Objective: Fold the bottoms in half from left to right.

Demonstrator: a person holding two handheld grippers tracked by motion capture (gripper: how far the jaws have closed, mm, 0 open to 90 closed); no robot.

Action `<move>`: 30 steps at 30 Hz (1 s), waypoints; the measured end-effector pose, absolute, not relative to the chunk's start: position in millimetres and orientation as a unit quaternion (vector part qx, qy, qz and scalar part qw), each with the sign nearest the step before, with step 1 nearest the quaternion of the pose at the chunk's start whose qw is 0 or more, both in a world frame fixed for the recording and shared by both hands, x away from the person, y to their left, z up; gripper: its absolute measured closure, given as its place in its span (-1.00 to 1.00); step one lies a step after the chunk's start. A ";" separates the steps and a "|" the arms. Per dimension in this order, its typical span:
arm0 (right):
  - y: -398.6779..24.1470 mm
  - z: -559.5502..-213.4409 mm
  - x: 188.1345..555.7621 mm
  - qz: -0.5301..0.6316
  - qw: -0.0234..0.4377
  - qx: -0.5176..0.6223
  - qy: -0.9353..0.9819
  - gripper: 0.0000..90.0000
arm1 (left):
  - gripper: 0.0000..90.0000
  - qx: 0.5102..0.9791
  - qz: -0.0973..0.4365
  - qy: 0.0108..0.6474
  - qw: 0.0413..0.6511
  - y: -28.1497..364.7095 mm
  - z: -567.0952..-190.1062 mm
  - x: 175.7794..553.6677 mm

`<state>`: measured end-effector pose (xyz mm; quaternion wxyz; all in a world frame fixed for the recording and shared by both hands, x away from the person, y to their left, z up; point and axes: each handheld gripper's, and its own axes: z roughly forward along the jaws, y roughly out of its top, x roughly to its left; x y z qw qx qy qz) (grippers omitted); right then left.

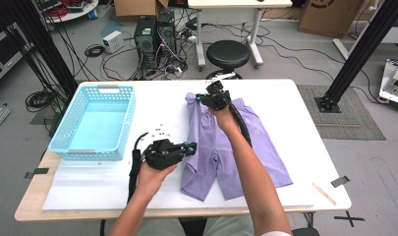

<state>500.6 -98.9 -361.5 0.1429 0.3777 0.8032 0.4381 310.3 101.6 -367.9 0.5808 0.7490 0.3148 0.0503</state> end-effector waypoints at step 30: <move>-231.0 -356.6 492.4 0.438 0.179 0.455 0.754 1.00 | 0.97 0.774 -0.025 0.250 0.581 -34.9 -354.4 343.4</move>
